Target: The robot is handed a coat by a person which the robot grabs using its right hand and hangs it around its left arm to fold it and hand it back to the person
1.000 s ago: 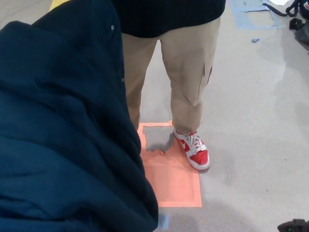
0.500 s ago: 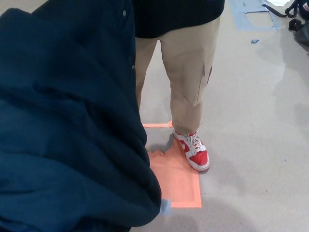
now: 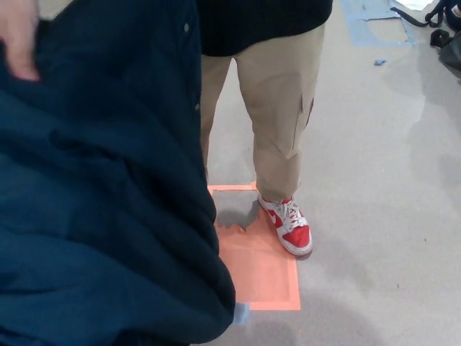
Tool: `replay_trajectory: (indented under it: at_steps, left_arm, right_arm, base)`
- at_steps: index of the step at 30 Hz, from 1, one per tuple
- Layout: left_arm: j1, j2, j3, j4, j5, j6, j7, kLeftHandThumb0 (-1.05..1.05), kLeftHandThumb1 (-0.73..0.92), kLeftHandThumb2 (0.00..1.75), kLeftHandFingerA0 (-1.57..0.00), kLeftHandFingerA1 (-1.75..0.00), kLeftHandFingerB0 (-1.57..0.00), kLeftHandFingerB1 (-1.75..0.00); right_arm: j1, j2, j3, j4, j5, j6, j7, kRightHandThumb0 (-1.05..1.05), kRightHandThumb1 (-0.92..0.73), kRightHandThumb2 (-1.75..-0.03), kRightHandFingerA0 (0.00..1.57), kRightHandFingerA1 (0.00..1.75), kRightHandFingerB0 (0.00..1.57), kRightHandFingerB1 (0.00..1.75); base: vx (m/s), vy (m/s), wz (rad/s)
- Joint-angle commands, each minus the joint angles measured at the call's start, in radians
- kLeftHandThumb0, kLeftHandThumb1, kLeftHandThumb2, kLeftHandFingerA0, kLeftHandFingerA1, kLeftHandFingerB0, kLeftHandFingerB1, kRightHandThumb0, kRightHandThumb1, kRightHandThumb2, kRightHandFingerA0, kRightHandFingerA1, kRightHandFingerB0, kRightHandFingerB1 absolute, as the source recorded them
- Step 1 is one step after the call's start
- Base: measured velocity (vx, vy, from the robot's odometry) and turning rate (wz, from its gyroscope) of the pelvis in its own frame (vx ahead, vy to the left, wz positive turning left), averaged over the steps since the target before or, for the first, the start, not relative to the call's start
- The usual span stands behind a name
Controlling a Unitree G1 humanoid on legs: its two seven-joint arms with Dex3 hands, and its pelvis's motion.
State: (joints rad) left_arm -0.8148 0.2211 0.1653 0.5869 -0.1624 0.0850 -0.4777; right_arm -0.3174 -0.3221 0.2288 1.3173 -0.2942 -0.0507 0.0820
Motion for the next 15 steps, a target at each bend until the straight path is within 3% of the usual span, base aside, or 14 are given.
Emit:
replay_trajectory:
  at_steps: [1, 5, 6, 7, 8, 9, 10, 13, 14, 15]
  left_arm:
    - [-0.018, 0.007, 0.006, -0.012, -0.025, 0.029, 0.014, -0.36, 0.44, 1.00, 0.00, -0.47, 0.00, -0.48]
    - [-0.023, 0.005, 0.005, -0.014, -0.037, 0.038, 0.002, -0.36, 0.46, 1.01, 0.00, -0.48, 0.00, -0.48]
    - [-0.025, 0.003, 0.005, -0.016, -0.039, 0.042, 0.006, -0.36, 0.46, 1.01, 0.00, -0.48, 0.00, -0.48]
    - [-0.026, 0.007, 0.005, -0.010, -0.039, 0.035, 0.002, -0.70, 0.57, 0.83, -0.09, -0.40, -0.07, -0.35]
    - [-0.026, 0.008, 0.005, -0.007, -0.039, 0.032, 0.000, -0.70, 0.57, 0.83, -0.09, -0.40, -0.07, -0.35]
    - [-0.022, 0.010, 0.001, -0.007, -0.035, 0.027, -0.002, -0.65, 0.71, 0.64, -0.15, -0.31, -0.11, -0.24]
    - [-0.020, 0.009, 0.001, -0.012, -0.036, 0.034, 0.004, -0.35, 0.46, 1.01, 0.00, -0.48, 0.00, -0.48]
    - [-0.009, 0.011, 0.000, -0.017, -0.034, 0.036, 0.006, -0.36, 0.45, 1.00, 0.00, -0.48, 0.00, -0.48]
    - [-0.003, 0.011, -0.001, -0.022, -0.032, 0.033, 0.008, -0.36, 0.45, 1.00, 0.00, -0.47, 0.00, -0.48]
    - [0.005, 0.011, -0.002, -0.030, -0.029, 0.029, 0.011, -0.36, 0.45, 1.00, 0.00, -0.47, 0.00, -0.48]
  right_arm:
    - [-0.005, -0.018, 0.011, 0.004, -0.030, 0.006, -0.008, -0.68, -0.80, -0.69, 0.08, 0.26, 0.09, 0.21]
    - [-0.004, -0.016, -0.008, 0.003, -0.017, 0.015, 0.000, -0.69, -0.83, -0.65, 0.11, 0.29, 0.13, 0.23]
    - [-0.003, -0.015, -0.011, 0.002, -0.017, 0.015, -0.002, -0.76, -0.66, -0.97, 0.00, 0.40, 0.12, 0.36]
    - [-0.005, -0.014, -0.012, 0.003, -0.018, 0.016, 0.001, -0.69, -0.81, -0.65, 0.12, 0.28, 0.13, 0.23]
    - [-0.006, -0.013, -0.012, 0.004, -0.019, 0.017, 0.002, -0.69, -0.81, -0.65, 0.12, 0.28, 0.13, 0.23]
    - [0.000, -0.013, -0.014, 0.003, -0.018, 0.010, 0.000, -0.67, -0.82, -0.65, 0.12, 0.30, 0.13, 0.26]
    - [0.002, -0.014, -0.019, 0.003, -0.014, 0.007, 0.009, -0.68, -0.82, -0.65, 0.10, 0.27, 0.13, 0.23]
    - [0.006, -0.013, -0.021, 0.004, -0.016, 0.004, 0.014, -0.70, -0.81, -0.66, 0.10, 0.27, 0.12, 0.23]
    - [0.008, -0.013, -0.016, 0.004, -0.022, 0.002, 0.012, -0.77, -0.66, -0.97, 0.01, 0.39, 0.12, 0.35]
    - [0.007, -0.013, -0.005, 0.004, -0.035, 0.004, 0.006, -0.77, -0.66, -0.97, 0.01, 0.39, 0.12, 0.35]
  base:
    - [0.00, 0.000, 0.00]
    - [0.00, 0.000, 0.00]
    - [0.00, 0.000, 0.00]
    - [0.00, 0.000, 0.00]
    - [0.00, 0.000, 0.00]
    - [0.00, 0.000, 0.00]
    - [0.00, 0.000, 0.00]
    - [0.00, 0.000, 0.00]
    - [0.00, 0.000, 0.00]
    - [0.00, 0.000, 0.00]
